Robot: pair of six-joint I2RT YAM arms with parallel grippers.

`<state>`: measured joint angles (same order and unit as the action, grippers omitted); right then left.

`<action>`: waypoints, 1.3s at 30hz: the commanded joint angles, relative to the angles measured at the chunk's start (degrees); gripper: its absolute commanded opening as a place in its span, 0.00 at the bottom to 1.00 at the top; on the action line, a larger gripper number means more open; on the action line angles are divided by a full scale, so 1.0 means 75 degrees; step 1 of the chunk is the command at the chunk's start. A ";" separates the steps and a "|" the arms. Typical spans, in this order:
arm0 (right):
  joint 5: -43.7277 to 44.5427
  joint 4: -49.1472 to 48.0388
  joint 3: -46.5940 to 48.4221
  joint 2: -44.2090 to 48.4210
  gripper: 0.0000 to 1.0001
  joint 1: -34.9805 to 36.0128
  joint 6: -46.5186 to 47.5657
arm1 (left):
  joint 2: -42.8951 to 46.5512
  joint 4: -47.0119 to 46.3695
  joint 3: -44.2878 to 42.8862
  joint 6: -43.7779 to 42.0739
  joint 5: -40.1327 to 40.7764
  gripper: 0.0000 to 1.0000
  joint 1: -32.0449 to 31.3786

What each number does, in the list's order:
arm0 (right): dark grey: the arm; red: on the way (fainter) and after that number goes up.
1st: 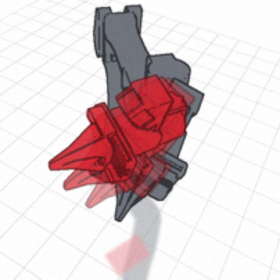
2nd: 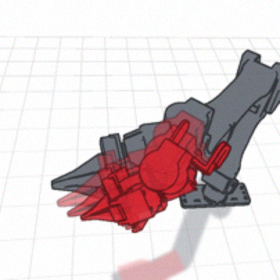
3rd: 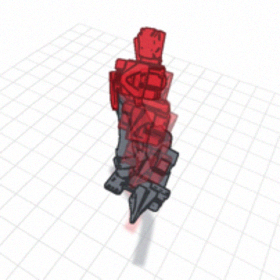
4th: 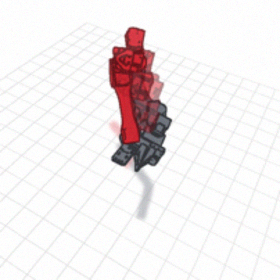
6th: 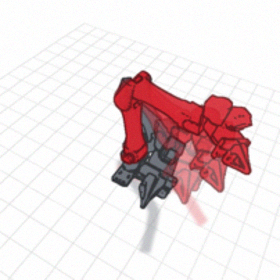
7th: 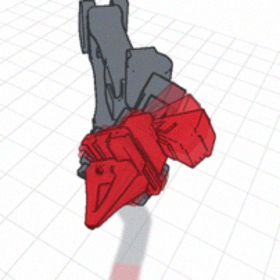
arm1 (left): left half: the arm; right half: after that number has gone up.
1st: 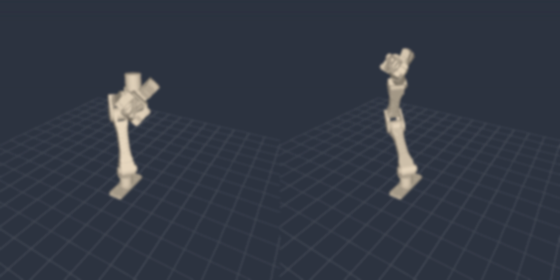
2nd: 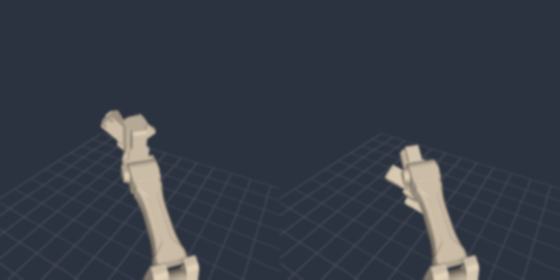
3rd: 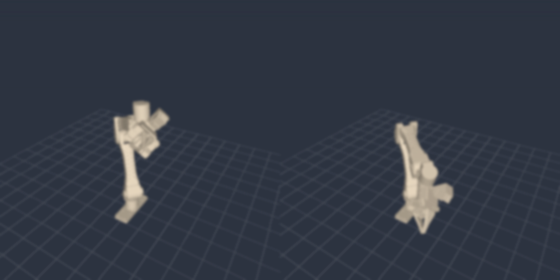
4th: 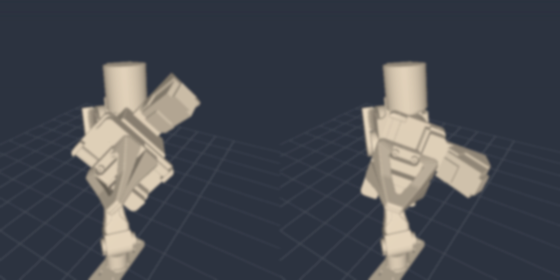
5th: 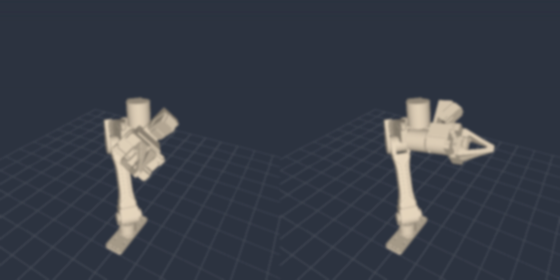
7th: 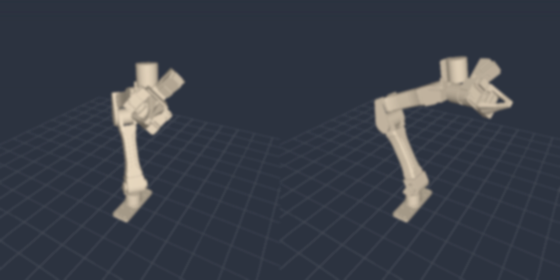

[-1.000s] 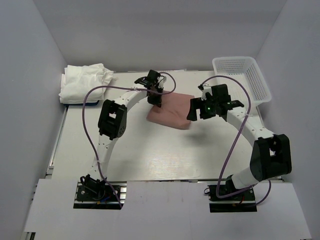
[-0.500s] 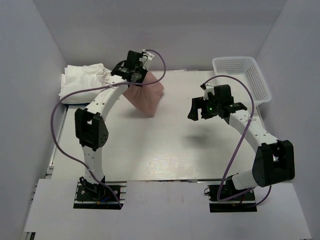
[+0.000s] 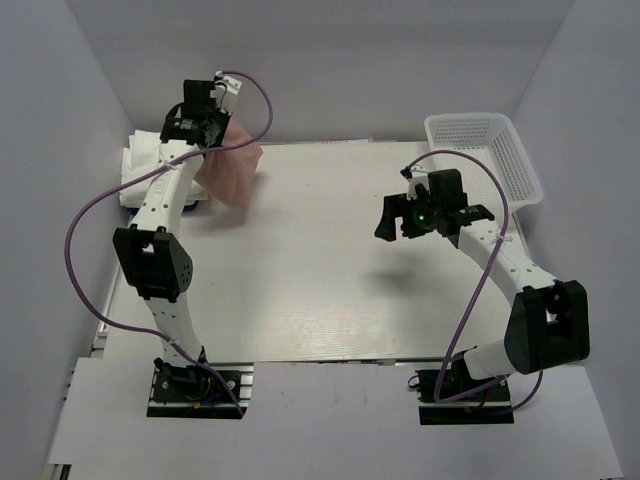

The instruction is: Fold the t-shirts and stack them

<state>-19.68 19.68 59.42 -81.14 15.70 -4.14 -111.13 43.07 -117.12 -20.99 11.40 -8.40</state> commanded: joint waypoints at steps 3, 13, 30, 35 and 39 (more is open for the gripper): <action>-0.0281 0.0013 0.0409 0.0003 0.90 -0.0031 -0.0080 | 0.0427 -0.0176 -0.0649 -0.0060 -0.0242 0.00 0.0639; -0.0797 0.0141 0.0831 -0.0595 0.90 -0.0019 -0.0163 | 0.0509 -0.0141 -0.0906 0.0092 -0.1096 0.00 0.1788; -0.0727 0.0481 0.1476 -0.0993 0.90 -0.0008 -0.0163 | -0.0978 -0.0575 -0.1353 0.0303 -0.2317 0.00 0.3242; -0.0751 0.0586 0.1687 -0.1134 0.90 -0.0008 -0.0198 | -0.1225 -0.0727 -0.1458 0.0479 -0.2516 0.00 0.3662; -0.0762 0.0610 0.1722 -0.1251 0.90 0.0027 -0.0233 | -0.1518 -0.0996 -0.1528 0.0548 -0.2446 0.00 0.3956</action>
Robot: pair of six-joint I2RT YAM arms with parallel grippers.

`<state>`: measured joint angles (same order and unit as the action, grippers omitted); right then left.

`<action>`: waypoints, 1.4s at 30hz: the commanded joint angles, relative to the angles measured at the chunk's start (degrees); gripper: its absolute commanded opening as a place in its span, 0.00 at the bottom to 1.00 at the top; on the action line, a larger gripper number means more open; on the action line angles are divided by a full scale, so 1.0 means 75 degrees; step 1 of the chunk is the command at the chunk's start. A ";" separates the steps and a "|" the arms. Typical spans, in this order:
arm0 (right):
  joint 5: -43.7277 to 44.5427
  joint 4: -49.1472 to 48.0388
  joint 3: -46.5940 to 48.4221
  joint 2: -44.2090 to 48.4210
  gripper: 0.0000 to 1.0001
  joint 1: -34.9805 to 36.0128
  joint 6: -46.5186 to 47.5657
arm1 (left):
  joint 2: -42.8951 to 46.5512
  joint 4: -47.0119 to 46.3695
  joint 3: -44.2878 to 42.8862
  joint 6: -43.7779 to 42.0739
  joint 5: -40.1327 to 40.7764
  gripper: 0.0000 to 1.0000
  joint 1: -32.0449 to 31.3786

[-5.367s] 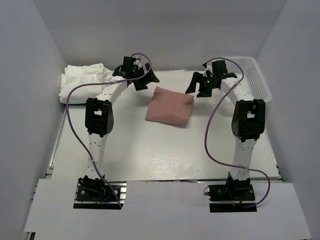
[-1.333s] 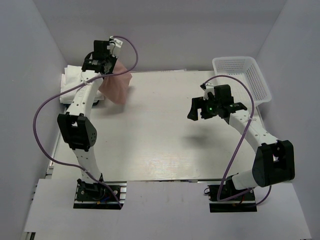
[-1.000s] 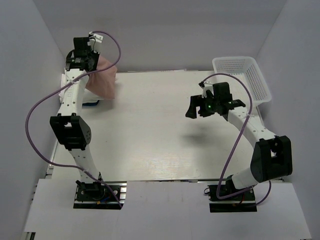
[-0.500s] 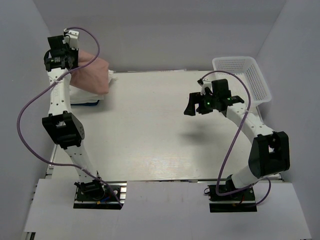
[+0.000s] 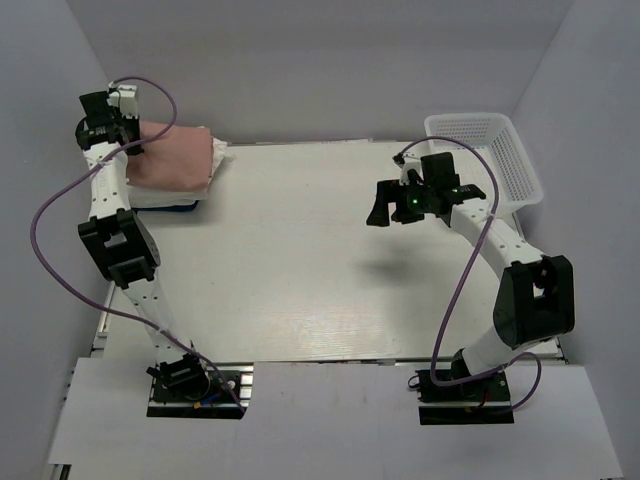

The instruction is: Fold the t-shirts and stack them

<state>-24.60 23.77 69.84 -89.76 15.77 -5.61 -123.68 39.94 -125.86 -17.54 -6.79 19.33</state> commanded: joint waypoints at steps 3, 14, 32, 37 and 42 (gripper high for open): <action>-0.0095 0.0077 0.0402 -0.0161 0.90 -0.0005 -0.0084 | -0.0010 -0.0895 -0.0503 0.0194 -0.0021 0.00 0.0480; -0.0154 0.0229 0.0789 -0.0513 0.90 0.0018 -0.0190 | -0.0596 -0.1142 -0.0949 0.0521 -0.0655 0.00 0.0633; -0.0095 -0.0766 0.0005 0.0388 0.90 -0.0028 -0.0809 | 0.1793 -0.0695 0.0993 0.4246 -0.1927 1.00 0.0341; 0.0408 -0.0932 -0.0977 0.1453 0.90 -0.0028 -0.0881 | 0.3734 -0.1623 0.3443 0.4940 -0.1876 1.00 -0.0817; 0.1427 -0.0814 -0.2067 0.2778 0.90 -0.0017 -0.0834 | 0.5659 -0.1119 0.5153 0.5138 -0.0317 1.00 -0.2762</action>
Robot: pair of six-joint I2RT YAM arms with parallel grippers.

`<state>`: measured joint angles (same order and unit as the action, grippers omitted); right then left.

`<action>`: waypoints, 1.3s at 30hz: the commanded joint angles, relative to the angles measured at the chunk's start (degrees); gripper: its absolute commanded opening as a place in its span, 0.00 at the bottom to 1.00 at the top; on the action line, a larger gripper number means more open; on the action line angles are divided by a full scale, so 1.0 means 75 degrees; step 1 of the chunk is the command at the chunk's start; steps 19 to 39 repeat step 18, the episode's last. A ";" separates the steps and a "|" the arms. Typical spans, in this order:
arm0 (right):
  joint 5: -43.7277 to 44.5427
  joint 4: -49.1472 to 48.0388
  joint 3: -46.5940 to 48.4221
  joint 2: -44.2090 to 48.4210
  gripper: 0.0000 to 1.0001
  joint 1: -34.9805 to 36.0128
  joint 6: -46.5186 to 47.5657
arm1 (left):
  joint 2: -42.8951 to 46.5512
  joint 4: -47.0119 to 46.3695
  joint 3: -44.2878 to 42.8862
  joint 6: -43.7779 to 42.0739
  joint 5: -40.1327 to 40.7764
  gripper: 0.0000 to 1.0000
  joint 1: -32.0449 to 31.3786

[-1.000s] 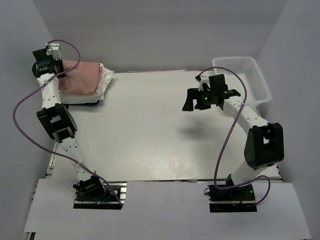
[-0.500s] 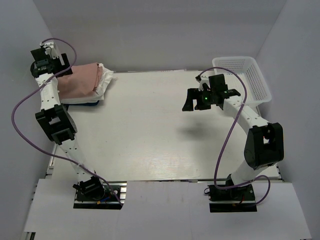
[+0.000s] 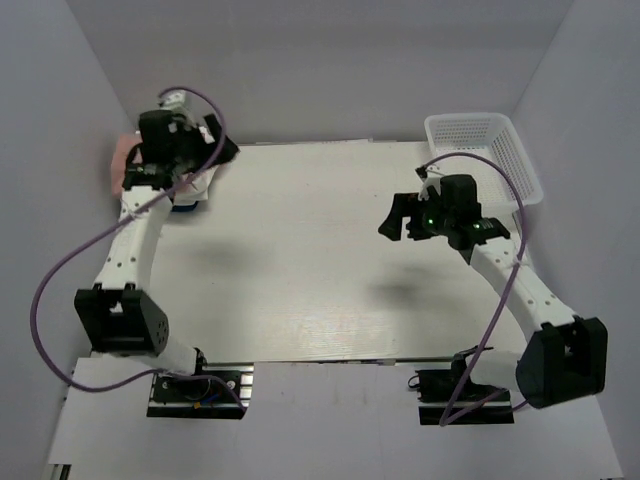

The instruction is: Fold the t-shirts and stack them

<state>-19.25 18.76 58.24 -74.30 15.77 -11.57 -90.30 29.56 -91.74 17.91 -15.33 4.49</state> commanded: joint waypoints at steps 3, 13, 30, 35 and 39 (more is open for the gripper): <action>0.1486 -0.0404 -0.1318 0.1737 0.90 -0.0017 -0.0191 | 0.2274 0.0265 0.2744 0.0798 0.1352 1.00 -0.1545; 0.2941 -0.1868 -0.2830 0.4152 0.90 -0.0017 -0.1128 | 0.2911 0.1566 0.2963 0.1116 0.2314 1.00 -0.2204; 0.2707 -0.2220 -0.3124 0.4575 0.90 -0.0017 -0.1024 | 0.3204 0.2104 0.2787 0.1116 0.3016 1.00 -0.2204; 0.2707 -0.2220 -0.3124 0.4575 0.90 -0.0017 -0.1024 | 0.3204 0.2104 0.2787 0.1116 0.3016 1.00 -0.2204; 0.2707 -0.2220 -0.3124 0.4575 0.90 -0.0017 -0.1024 | 0.3204 0.2104 0.2787 0.1116 0.3016 1.00 -0.2204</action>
